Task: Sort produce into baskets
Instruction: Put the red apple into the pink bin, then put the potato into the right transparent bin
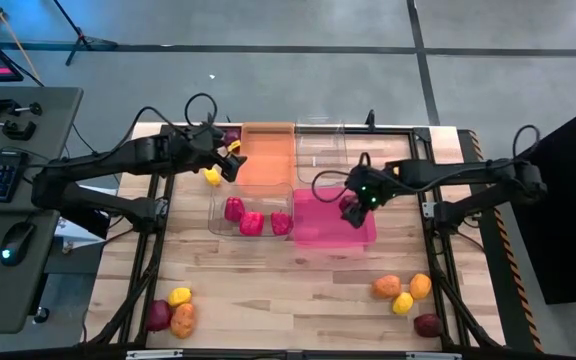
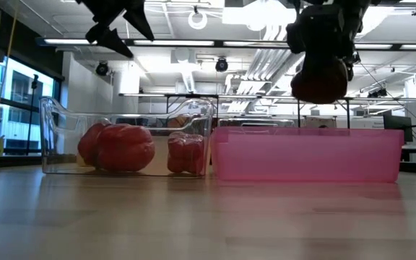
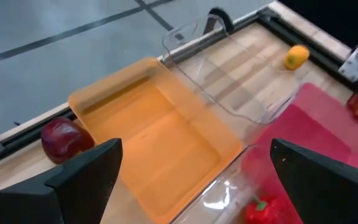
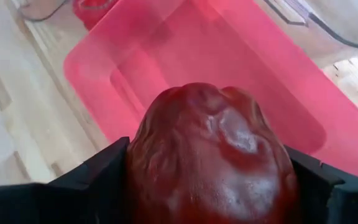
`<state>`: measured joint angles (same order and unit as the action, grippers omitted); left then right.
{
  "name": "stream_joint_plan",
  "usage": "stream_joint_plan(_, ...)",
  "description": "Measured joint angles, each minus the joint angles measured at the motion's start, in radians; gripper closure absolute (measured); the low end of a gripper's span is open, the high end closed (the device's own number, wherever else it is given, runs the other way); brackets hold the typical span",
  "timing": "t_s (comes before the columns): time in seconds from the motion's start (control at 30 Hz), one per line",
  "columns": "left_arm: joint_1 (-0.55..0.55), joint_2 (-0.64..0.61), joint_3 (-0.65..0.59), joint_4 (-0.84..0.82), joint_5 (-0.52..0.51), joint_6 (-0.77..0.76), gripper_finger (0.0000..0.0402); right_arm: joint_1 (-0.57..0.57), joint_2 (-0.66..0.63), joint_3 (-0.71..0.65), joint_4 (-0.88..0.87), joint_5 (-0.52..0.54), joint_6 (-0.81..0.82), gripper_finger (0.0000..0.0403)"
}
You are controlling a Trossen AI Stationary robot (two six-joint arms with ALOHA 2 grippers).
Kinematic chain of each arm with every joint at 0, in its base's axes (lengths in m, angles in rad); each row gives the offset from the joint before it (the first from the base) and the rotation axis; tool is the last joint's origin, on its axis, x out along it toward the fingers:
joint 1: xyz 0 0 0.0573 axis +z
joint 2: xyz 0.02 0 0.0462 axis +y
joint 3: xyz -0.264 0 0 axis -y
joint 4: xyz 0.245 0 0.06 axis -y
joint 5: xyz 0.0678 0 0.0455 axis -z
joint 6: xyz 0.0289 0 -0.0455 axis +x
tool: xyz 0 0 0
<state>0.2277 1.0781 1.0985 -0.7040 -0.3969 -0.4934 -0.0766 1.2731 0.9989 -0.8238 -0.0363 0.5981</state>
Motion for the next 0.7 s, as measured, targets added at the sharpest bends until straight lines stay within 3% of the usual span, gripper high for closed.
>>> stream_joint_plan(0.17, 0.000, -0.010, 0.000, 0.006, 0.014, 0.000, 0.0006, 0.005, 0.033, 0.000, 0.017, -0.009, 0.110, 0.0028)
stream_joint_plan(0.23, 0.000, -0.011, 0.000, 0.006, 0.020, -0.001, 0.0006, 0.012, 0.036, 0.000, 0.018, -0.009, 0.135, 0.0015)
stream_joint_plan(0.37, 0.000, -0.011, 0.000, 0.006, 0.021, -0.002, 0.0006, 0.015, 0.036, 0.000, 0.015, -0.016, 0.065, 0.0027)
stream_joint_plan(0.5, 0.000, -0.011, 0.000, 0.006, 0.021, -0.002, 0.0006, 0.016, -0.002, 0.020, 0.000, -0.089, -0.048, 0.0031)
stream_joint_plan(0.7, 0.001, -0.011, 0.000, 0.018, 0.021, -0.001, 0.0006, 0.115, -0.136, -0.002, -0.094, -0.093, 0.058, 0.0031)
